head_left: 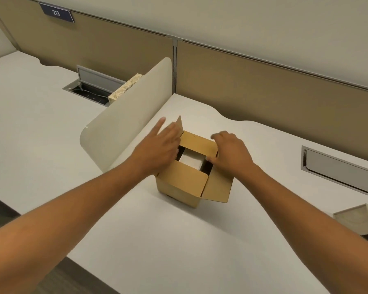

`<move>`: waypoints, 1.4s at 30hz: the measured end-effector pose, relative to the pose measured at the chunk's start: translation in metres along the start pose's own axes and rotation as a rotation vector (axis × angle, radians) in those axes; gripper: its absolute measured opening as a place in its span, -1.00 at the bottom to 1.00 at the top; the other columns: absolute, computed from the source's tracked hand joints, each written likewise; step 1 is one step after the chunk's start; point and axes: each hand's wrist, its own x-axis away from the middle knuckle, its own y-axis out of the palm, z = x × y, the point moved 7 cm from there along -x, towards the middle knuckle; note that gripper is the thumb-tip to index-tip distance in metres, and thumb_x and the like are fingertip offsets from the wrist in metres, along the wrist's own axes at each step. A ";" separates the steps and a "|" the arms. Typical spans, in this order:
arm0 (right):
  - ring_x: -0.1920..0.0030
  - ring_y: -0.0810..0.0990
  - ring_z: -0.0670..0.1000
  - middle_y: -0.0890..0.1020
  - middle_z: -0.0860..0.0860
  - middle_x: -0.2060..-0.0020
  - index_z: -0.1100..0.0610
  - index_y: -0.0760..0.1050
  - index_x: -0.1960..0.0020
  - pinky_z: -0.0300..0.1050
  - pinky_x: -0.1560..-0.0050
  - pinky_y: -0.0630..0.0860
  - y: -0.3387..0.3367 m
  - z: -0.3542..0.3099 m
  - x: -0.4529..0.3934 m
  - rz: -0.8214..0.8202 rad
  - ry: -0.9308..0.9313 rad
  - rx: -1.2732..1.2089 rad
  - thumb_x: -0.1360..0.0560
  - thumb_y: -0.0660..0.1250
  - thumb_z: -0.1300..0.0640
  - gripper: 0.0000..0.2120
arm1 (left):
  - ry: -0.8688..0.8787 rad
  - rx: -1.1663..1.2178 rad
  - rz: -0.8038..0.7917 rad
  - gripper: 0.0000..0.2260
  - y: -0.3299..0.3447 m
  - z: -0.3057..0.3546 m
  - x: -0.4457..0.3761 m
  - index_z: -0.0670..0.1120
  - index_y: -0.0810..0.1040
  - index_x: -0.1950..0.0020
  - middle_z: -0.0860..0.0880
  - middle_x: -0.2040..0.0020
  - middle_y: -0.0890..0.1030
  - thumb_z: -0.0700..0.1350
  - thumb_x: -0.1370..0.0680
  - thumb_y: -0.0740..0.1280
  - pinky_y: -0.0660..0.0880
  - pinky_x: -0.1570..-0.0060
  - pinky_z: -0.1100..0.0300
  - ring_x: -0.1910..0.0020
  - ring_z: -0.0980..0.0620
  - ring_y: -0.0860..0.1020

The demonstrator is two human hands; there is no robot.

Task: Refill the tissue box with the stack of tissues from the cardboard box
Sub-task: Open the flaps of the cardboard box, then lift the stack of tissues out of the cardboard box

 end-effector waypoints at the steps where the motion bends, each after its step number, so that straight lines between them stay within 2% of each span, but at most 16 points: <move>1: -0.34 0.55 0.18 0.54 0.09 -0.42 0.05 0.41 -0.52 0.11 -0.28 0.55 0.006 -0.002 -0.007 -0.059 -0.010 -0.002 -0.48 0.51 -0.20 -0.29 | 0.044 -0.073 0.018 -0.58 -0.007 0.011 -0.002 -0.20 0.55 -0.47 -0.26 -0.67 0.34 -0.04 -0.77 0.07 -0.19 -0.70 -0.34 -0.74 -0.30 0.17; 4: -0.34 0.56 0.15 0.52 0.05 -0.44 -0.01 0.34 -0.55 0.10 -0.21 0.57 0.023 0.001 -0.022 -0.180 0.003 -0.048 -0.45 0.52 -0.25 -0.22 | 0.174 -0.278 -0.096 -0.58 -0.003 0.040 -0.002 -0.18 0.66 -0.41 -0.24 -0.61 0.43 -0.01 -0.79 0.11 -0.36 -0.61 -0.39 -0.74 -0.35 0.11; 7: -0.22 0.61 0.10 0.61 0.02 -0.33 -0.05 0.36 -0.52 -0.01 -0.06 0.57 0.028 0.008 -0.028 -0.208 0.004 -0.070 -0.50 0.44 -0.21 -0.34 | 0.157 -0.182 -0.217 -0.48 0.009 0.046 0.006 -0.18 0.70 -0.29 -0.15 -0.23 0.71 0.05 -0.80 0.00 -0.45 -0.60 -0.33 -0.66 -0.32 0.29; 11: -0.05 0.66 0.14 0.72 0.04 -0.14 -0.01 0.53 -0.37 0.03 -0.03 0.60 0.017 0.023 -0.033 -0.110 0.059 -0.262 -0.63 0.21 -0.11 -0.62 | 0.084 0.115 -0.183 -0.56 0.011 0.038 0.020 -0.11 0.59 -0.16 -0.05 -0.02 0.70 0.07 -0.76 -0.02 -0.26 -0.72 -0.26 -0.31 -0.13 0.60; 14: -0.09 0.65 0.21 0.71 0.10 -0.08 0.08 0.59 -0.23 0.06 -0.05 0.57 0.011 0.033 -0.040 -0.019 0.132 -0.389 -0.67 0.16 -0.07 -0.67 | -0.005 0.381 -0.049 -0.61 -0.004 0.025 0.029 -0.09 0.61 -0.05 -0.01 0.09 0.63 0.04 -0.70 0.03 -0.22 -0.72 -0.10 -0.03 -0.06 0.62; 16: -0.15 0.64 0.20 0.70 0.11 -0.14 0.10 0.55 -0.30 0.06 -0.10 0.55 0.010 0.041 -0.042 0.057 0.240 -0.477 -0.68 0.20 -0.11 -0.63 | -0.030 0.509 0.057 -0.58 -0.017 0.020 0.040 -0.10 0.68 -0.02 0.00 0.14 0.66 0.06 -0.65 0.07 -0.01 -0.73 -0.08 0.04 -0.06 0.64; 18: -0.23 0.61 0.20 0.68 0.13 -0.19 0.10 0.46 -0.44 0.12 -0.20 0.56 0.010 0.052 -0.042 0.128 0.371 -0.546 -0.66 0.26 -0.17 -0.53 | -0.012 0.572 0.201 -0.68 -0.028 0.022 0.060 -0.11 0.71 0.04 -0.01 0.18 0.67 0.03 -0.63 0.22 0.41 -0.51 -0.11 0.11 -0.09 0.64; 19: -0.24 0.61 0.21 0.68 0.14 -0.19 0.11 0.41 -0.47 0.15 -0.22 0.56 0.010 0.056 -0.042 0.153 0.416 -0.557 -0.65 0.30 -0.16 -0.49 | -0.001 0.593 0.260 -0.73 -0.030 0.025 0.073 -0.12 0.70 0.09 -0.02 0.21 0.65 0.01 -0.62 0.31 0.55 -0.25 -0.05 0.16 -0.11 0.62; 20: -0.24 0.62 0.22 0.68 0.14 -0.19 0.12 0.40 -0.48 0.15 -0.22 0.56 0.010 0.058 -0.043 0.177 0.442 -0.550 -0.63 0.35 -0.14 -0.47 | 0.011 0.608 0.294 -0.77 -0.030 0.029 0.085 -0.12 0.68 0.14 -0.03 0.22 0.62 -0.01 -0.60 0.36 0.54 -0.03 0.02 0.20 -0.11 0.58; 23: -0.24 0.60 0.22 0.61 0.13 -0.27 0.15 0.43 -0.38 0.14 -0.19 0.55 0.005 0.060 -0.049 0.255 0.438 -0.465 -0.55 0.50 -0.01 -0.50 | 0.061 0.608 0.292 -0.75 -0.015 0.043 0.120 -0.10 0.67 0.19 -0.03 0.17 0.64 0.02 -0.60 0.42 0.53 0.20 0.05 0.22 -0.08 0.58; 28: -0.20 0.54 0.23 0.60 0.13 -0.16 0.13 0.68 -0.08 0.15 -0.22 0.43 0.011 0.050 -0.063 0.194 0.330 -0.140 -0.56 0.48 0.14 -0.88 | 0.101 0.488 0.196 -0.64 0.020 0.065 0.149 -0.15 0.77 -0.01 -0.09 -0.08 0.73 0.12 -0.67 0.36 0.66 0.07 0.05 0.07 -0.12 0.69; 32: -0.15 0.65 0.20 0.75 0.12 -0.11 0.15 0.72 -0.15 0.12 -0.29 0.44 0.030 0.040 -0.064 0.001 0.219 -0.109 -0.64 0.23 0.28 -0.72 | 0.083 0.490 0.150 -0.60 0.019 0.070 0.145 -0.14 0.75 0.06 -0.08 -0.04 0.72 0.12 -0.71 0.30 0.65 0.02 0.05 0.11 -0.12 0.67; 35: -0.18 0.63 0.23 0.75 0.15 -0.15 0.18 0.69 -0.22 0.09 -0.30 0.46 0.019 0.033 -0.058 0.017 0.209 -0.073 -0.63 0.19 0.32 -0.67 | -0.042 0.622 0.058 -0.53 0.008 0.064 0.132 -0.09 0.73 0.11 -0.02 0.09 0.68 0.16 -0.73 0.18 0.62 0.09 0.01 0.17 -0.09 0.62; 38: -0.26 0.56 0.20 0.69 0.14 -0.21 0.20 0.66 -0.29 0.09 -0.25 0.53 -0.009 0.011 -0.038 0.222 0.219 -0.208 -0.60 0.22 0.33 -0.65 | -0.197 0.762 -0.043 -0.46 -0.003 0.055 0.109 0.00 0.74 -0.02 0.07 0.04 0.65 0.23 -0.70 0.03 0.58 0.06 0.04 0.04 0.02 0.59; 40: -0.18 0.57 0.08 0.62 0.11 -0.25 0.18 0.60 -0.32 0.03 -0.20 0.56 -0.015 -0.014 -0.014 0.314 0.252 -0.424 -0.59 0.29 0.23 -0.68 | -0.280 0.858 -0.040 -0.61 -0.007 0.046 0.088 0.05 0.72 -0.22 0.14 -0.13 0.64 0.20 -0.72 0.17 0.53 0.00 0.14 -0.04 0.15 0.52; 42: -0.10 0.51 0.00 0.48 0.10 -0.41 0.17 0.42 -0.48 -0.03 -0.13 0.52 0.002 -0.036 0.005 0.216 0.393 -0.641 -0.58 0.35 0.07 -0.51 | -0.292 0.900 -0.096 -0.66 -0.006 0.043 0.068 0.06 0.63 -0.40 0.14 -0.29 0.58 0.17 -0.71 0.30 0.42 0.03 0.19 -0.03 0.20 0.44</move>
